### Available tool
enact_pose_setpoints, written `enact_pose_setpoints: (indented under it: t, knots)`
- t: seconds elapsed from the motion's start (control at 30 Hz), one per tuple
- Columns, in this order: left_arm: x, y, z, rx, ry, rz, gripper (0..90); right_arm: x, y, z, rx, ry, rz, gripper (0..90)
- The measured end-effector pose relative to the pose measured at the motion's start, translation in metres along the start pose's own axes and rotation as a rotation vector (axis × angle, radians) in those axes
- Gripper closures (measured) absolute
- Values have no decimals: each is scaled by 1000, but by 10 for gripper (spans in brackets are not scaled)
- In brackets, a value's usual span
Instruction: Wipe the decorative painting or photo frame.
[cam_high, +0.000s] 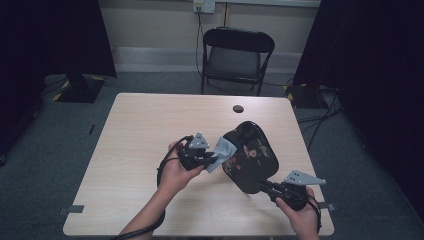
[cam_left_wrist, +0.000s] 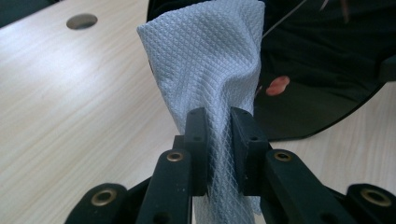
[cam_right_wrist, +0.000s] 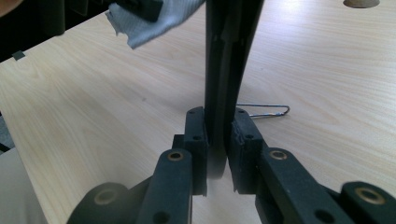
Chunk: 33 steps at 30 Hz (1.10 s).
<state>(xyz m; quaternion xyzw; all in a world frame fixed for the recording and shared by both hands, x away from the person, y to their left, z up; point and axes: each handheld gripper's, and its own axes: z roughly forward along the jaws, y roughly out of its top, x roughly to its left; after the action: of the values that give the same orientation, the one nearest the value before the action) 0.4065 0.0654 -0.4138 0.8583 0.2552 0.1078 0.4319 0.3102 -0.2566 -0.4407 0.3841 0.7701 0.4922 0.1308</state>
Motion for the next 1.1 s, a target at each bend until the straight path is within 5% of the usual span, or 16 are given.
enact_pose_setpoints:
  t: [0.63,0.87,1.1]
  knots:
    - [-1,-46,39,154,-32,-60,783,0,0,0,-3,-1,6,796]
    - [-2,-51,33,180,-30,-56,783,1,-1,0,-3,-4,8,795]
    - [2,-37,9,136,-6,-55,783,1,-1,0,-2,-3,9,795]
